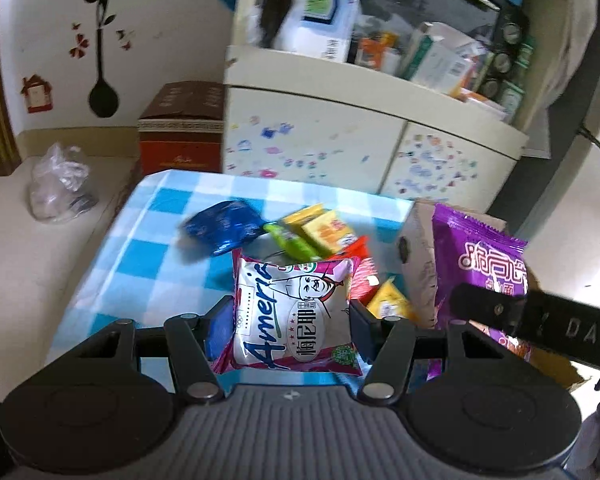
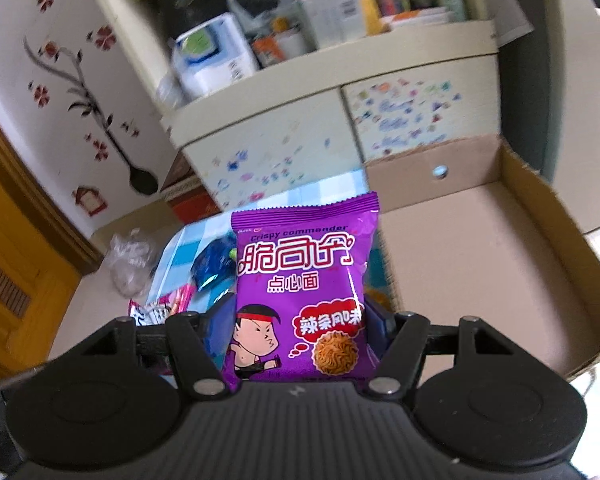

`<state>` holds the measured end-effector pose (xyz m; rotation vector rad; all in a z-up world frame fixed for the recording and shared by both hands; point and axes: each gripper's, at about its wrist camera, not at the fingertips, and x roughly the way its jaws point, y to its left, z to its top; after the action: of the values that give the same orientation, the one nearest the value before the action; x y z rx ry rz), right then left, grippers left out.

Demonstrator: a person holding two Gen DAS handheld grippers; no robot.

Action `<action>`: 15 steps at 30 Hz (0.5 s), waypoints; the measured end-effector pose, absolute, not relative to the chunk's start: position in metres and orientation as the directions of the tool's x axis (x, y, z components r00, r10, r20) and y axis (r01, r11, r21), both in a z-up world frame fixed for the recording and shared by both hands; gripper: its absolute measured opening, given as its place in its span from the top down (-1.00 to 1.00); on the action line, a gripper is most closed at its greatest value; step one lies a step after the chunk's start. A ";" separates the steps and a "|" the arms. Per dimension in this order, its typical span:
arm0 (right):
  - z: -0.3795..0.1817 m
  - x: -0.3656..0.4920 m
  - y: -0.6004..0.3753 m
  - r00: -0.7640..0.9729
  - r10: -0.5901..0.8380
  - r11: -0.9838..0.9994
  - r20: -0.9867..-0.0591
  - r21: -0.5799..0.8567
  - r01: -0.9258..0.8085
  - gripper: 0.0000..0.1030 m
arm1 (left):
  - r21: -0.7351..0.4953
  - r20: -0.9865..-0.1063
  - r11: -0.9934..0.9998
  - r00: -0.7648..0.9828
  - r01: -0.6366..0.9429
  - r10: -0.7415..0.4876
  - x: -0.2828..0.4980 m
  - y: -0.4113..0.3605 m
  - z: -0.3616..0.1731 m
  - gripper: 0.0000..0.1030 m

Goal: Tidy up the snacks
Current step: 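Carry both bags into the cardboard box and open both grippers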

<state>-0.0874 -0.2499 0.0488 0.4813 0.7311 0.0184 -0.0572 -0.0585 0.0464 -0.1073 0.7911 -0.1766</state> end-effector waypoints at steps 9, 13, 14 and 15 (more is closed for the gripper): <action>0.065 -0.106 -0.314 0.795 0.092 0.822 -0.600 0.496 0.279 -0.29 | -0.212 -0.684 0.954 0.666 0.212 -0.299 -0.052 -0.108 0.056 -0.26; 0.064 -0.114 -0.339 0.800 0.070 0.771 -0.596 0.541 0.336 -0.29 | -0.240 -0.685 0.936 0.639 0.257 -0.351 -0.048 -0.133 0.055 -0.25; 0.063 -0.115 -0.344 0.800 0.062 0.761 -0.596 0.547 0.349 -0.29 | -0.246 -0.686 0.932 0.631 0.266 -0.362 -0.047 -0.139 0.054 -0.25; 0.062 -0.116 -0.349 0.800 0.054 0.750 -0.598 0.553 0.363 -0.29 | -0.253 -0.687 0.927 0.624 0.277 -0.374 -0.047 -0.145 0.053 -0.25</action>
<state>-0.1159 -0.3485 0.0622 0.7134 0.6325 -0.1818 -0.0470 -0.1451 0.0530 -0.1269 0.8161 -0.3746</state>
